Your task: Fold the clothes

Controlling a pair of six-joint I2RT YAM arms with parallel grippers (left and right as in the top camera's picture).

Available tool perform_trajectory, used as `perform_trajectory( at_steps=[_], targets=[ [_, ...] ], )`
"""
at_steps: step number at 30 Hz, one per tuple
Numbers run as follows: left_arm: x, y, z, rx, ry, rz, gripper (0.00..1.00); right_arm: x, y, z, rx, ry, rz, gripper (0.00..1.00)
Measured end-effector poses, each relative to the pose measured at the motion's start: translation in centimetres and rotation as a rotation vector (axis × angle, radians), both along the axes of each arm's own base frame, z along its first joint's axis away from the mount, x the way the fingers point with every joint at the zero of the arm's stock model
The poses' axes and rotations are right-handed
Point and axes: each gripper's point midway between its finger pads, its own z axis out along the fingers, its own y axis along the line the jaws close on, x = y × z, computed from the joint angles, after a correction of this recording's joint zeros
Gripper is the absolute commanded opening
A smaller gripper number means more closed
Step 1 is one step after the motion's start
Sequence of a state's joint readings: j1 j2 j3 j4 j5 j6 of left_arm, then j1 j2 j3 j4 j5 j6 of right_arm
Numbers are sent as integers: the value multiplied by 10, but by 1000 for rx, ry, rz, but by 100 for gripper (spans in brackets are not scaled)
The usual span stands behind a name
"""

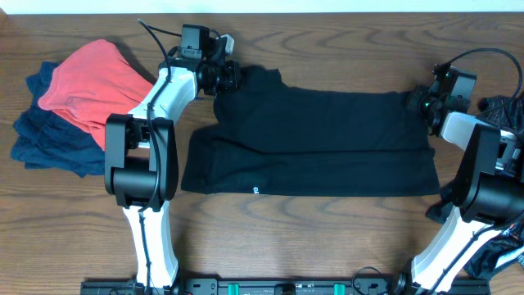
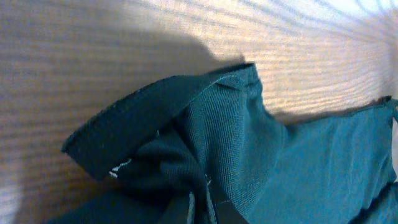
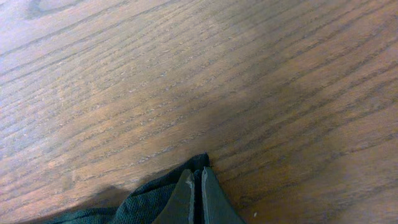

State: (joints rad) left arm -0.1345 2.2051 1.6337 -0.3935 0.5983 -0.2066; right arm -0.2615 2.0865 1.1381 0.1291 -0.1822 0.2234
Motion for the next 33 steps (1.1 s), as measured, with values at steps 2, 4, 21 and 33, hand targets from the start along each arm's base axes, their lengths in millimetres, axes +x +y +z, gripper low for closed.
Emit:
perform_trajectory(
  at_steps=[2,4,21,33],
  targets=[
    [-3,0,-2,3,18,0,6,-2,-1,1,-3,10,-5,1],
    [-7,1,-4,5,36,0,6,-6,-2,3,-9,28,-15,1],
    [-59,8,49,25,160,0,6,-64,-6,76,-61,146,-85,1],
    [-140,19,49,79,470,-44,6,-139,-7,50,-93,470,-131,1]
  ],
)
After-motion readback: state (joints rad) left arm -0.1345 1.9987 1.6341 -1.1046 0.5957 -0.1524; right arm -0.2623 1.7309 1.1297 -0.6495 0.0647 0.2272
